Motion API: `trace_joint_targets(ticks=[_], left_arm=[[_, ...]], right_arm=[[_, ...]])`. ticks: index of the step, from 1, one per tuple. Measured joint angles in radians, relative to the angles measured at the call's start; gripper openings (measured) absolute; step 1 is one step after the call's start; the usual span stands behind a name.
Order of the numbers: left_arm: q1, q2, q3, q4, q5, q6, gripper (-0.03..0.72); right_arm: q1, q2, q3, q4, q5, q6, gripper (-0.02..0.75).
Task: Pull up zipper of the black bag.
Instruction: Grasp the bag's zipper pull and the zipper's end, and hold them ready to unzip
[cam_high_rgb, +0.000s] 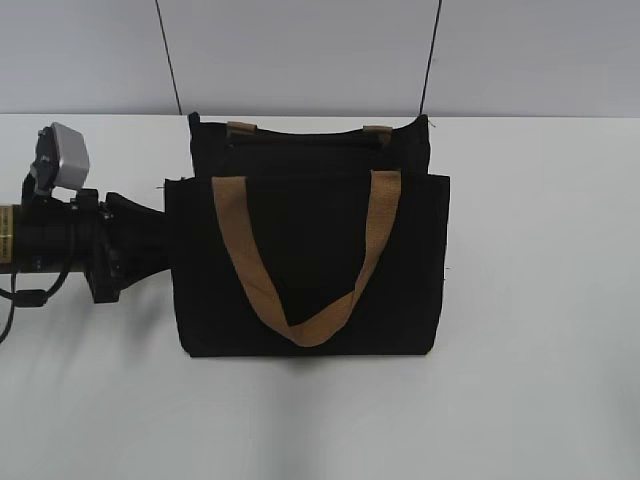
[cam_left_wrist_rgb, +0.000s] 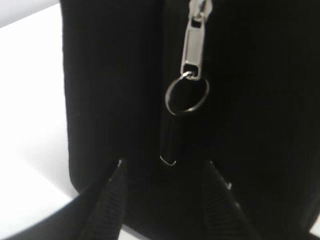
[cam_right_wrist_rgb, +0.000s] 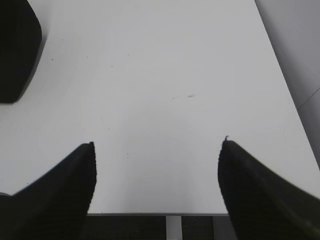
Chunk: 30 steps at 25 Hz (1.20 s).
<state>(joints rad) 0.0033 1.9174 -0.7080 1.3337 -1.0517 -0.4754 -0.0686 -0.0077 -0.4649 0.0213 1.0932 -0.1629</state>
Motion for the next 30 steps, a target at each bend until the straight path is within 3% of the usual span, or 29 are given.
trace_joint_targets(ticks=[9, 11, 14, 16, 30], left_arm=[[-0.103, 0.132, -0.103, -0.024, -0.027, -0.001, 0.355], [-0.122, 0.142, -0.108, -0.079, 0.005, -0.001, 0.302], [-0.129, 0.145, -0.110, -0.127, 0.027, -0.001, 0.106], [-0.129, 0.145, -0.111, -0.133, 0.031, -0.001, 0.030], [-0.130, -0.202, -0.045, -0.134, 0.278, 0.004, 0.027]], right_arm=[[0.000, 0.000, 0.000, 0.000, 0.000, 0.000, 0.575], [0.000, 0.000, 0.000, 0.000, 0.000, 0.000, 0.575], [0.000, 0.000, 0.000, 0.000, 0.000, 0.000, 0.575], [0.000, 0.000, 0.000, 0.000, 0.000, 0.000, 0.575], [0.000, 0.000, 0.000, 0.000, 0.000, 0.000, 0.575]])
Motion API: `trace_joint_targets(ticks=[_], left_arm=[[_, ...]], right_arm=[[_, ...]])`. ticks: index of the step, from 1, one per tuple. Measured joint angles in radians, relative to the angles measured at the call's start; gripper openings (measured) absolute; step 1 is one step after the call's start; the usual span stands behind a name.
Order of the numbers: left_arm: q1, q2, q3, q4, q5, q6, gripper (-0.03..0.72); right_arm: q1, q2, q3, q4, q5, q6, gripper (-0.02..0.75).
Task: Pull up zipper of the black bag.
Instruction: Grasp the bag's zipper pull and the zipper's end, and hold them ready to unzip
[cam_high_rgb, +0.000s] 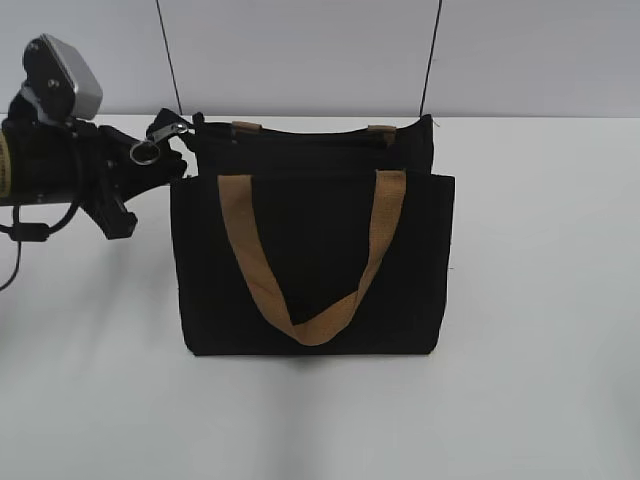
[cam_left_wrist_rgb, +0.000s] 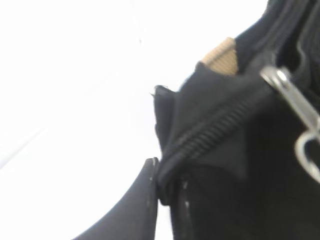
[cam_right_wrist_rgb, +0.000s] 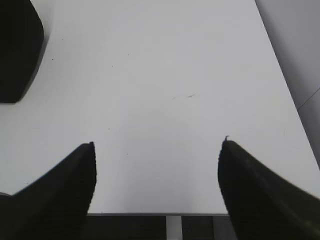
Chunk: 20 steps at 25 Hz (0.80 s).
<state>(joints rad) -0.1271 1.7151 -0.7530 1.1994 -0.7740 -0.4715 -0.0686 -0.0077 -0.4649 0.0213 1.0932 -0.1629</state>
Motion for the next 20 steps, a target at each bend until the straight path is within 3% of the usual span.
trace_joint_targets(ticks=[6, 12, 20], left_arm=[[-0.002, -0.130, 0.009, 0.009, 0.097, -0.033, 0.027], [-0.004, -0.181, 0.010, 0.106, 0.124, -0.158, 0.027], [-0.004, -0.184, 0.005, 0.124, 0.160, -0.220, 0.027]], right_arm=[[0.000, 0.000, 0.000, 0.000, 0.000, 0.000, 0.575], [0.037, 0.008, -0.018, 0.013, -0.016, 0.014, 0.575], [0.051, 0.340, -0.152, 0.120, -0.150, -0.076, 0.564]])
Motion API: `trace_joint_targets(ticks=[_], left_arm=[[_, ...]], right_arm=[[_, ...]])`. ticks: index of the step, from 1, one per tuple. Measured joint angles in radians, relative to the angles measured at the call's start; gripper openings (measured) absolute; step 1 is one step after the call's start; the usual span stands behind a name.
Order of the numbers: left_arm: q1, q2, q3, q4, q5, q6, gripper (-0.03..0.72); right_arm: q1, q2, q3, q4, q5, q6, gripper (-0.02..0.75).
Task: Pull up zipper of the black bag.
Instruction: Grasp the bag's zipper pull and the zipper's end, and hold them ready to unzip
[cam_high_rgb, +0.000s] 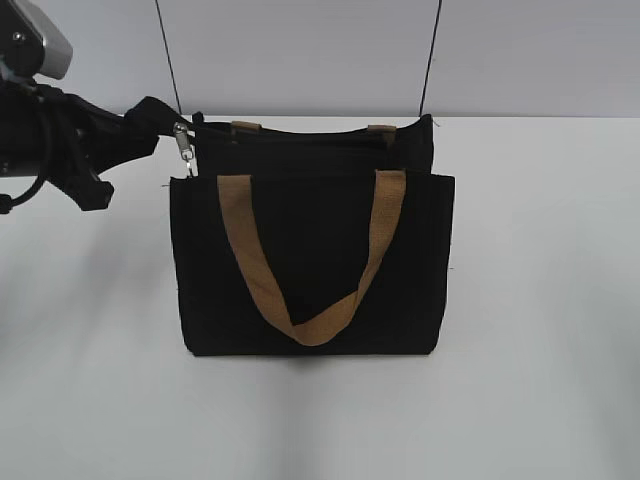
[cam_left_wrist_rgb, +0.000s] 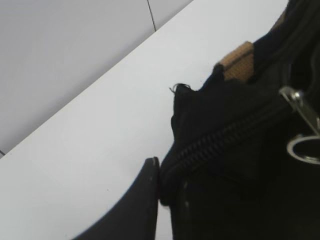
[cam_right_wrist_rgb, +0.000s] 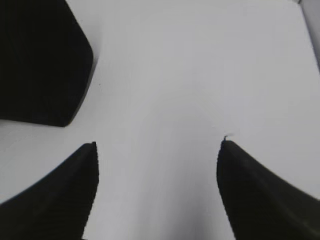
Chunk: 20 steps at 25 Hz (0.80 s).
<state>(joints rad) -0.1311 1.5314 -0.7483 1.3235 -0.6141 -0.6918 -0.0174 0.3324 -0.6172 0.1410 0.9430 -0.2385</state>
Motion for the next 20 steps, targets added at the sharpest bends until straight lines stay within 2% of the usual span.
trace_joint_targets(ticks=[8, 11, 15, 20], left_arm=[[0.000, 0.000, -0.025, 0.005, 0.004, -0.030, 0.026], [0.000, 0.000, -0.025, 0.005, 0.004, -0.033, 0.026], [0.002, 0.000, -0.030, 0.006, 0.004, -0.034, 0.026], [0.003, 0.013, -0.046, 0.006, -0.002, -0.035, 0.026]], right_arm=[[0.002, 0.440, -0.149, 0.163, -0.046, -0.093, 0.509], [0.055, 0.596, -0.228, 0.177, -0.058, -0.107, 0.507], [0.236, 0.731, -0.313, 0.161, -0.100, -0.039, 0.504], [0.501, 0.912, -0.417, 0.026, -0.179, 0.204, 0.504]])
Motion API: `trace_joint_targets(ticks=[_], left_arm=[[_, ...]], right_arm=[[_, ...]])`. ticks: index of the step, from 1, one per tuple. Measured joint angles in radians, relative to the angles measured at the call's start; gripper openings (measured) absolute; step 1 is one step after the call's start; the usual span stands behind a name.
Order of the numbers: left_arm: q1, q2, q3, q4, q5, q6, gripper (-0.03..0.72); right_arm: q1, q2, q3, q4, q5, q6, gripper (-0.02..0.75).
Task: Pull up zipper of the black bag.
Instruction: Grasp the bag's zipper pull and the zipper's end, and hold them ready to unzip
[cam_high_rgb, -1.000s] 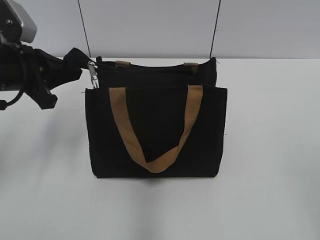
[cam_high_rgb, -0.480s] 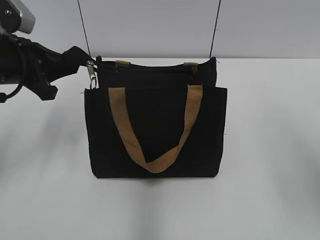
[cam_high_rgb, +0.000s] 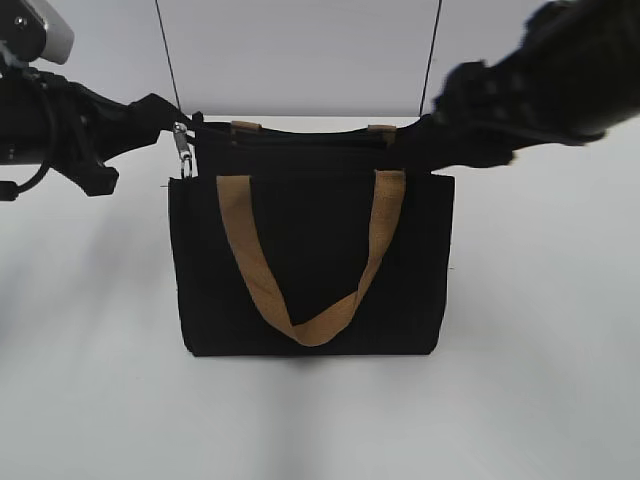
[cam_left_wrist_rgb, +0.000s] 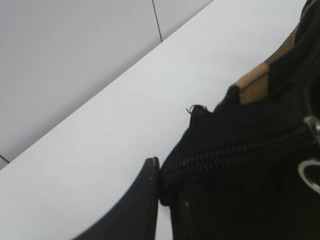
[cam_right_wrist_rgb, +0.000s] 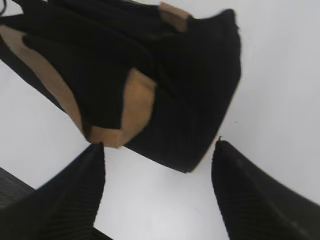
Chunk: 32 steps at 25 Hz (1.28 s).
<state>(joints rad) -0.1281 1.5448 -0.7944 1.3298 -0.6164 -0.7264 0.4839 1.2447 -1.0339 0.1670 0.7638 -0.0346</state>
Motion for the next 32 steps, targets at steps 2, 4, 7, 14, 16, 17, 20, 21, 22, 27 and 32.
trace_joint_targets(ticks=[2, 4, 7, 14, 16, 17, 20, 21, 22, 27, 32], left_arm=[[0.000, 0.010, -0.001, 0.000, -0.001, -0.001, 0.026], [0.000, 0.021, -0.006, 0.000, -0.001, -0.003, 0.026], [0.000, 0.032, -0.032, 0.000, -0.002, -0.015, 0.026], [0.002, 0.030, -0.055, 0.032, -0.043, -0.080, 0.025], [0.007, 0.025, -0.057, 0.045, -0.059, -0.094, 0.025], [0.013, 0.020, -0.058, 0.048, -0.067, -0.102, 0.025], [0.041, 0.006, -0.058, 0.057, -0.104, -0.137, 0.025], [0.051, 0.005, -0.058, 0.064, -0.119, -0.150, 0.025], [0.059, 0.003, -0.058, 0.076, -0.130, -0.160, 0.025], [0.065, -0.005, -0.058, 0.132, -0.169, -0.196, 0.025], [0.065, -0.011, -0.058, 0.133, -0.196, -0.202, 0.025]], right_arm=[[0.083, 0.083, -0.060, -0.043, -0.019, 0.090, 0.504], [0.154, 0.158, -0.125, -0.066, -0.040, 0.162, 0.504], [0.239, 0.275, -0.249, -0.072, -0.061, 0.222, 0.491], [0.333, 0.495, -0.492, -0.022, -0.070, 0.265, 0.369], [0.336, 0.534, -0.528, 0.024, -0.068, 0.268, 0.363], [0.336, 0.546, -0.536, 0.042, -0.068, 0.268, 0.362], [0.336, 0.576, -0.537, 0.071, -0.068, 0.269, 0.342], [0.336, 0.581, -0.537, 0.080, -0.068, 0.269, 0.324], [0.336, 0.586, -0.537, 0.089, -0.075, 0.269, 0.306], [0.336, 0.606, -0.539, 0.099, -0.134, 0.270, 0.272], [0.332, 0.640, -0.542, 0.090, -0.146, 0.284, 0.271]])
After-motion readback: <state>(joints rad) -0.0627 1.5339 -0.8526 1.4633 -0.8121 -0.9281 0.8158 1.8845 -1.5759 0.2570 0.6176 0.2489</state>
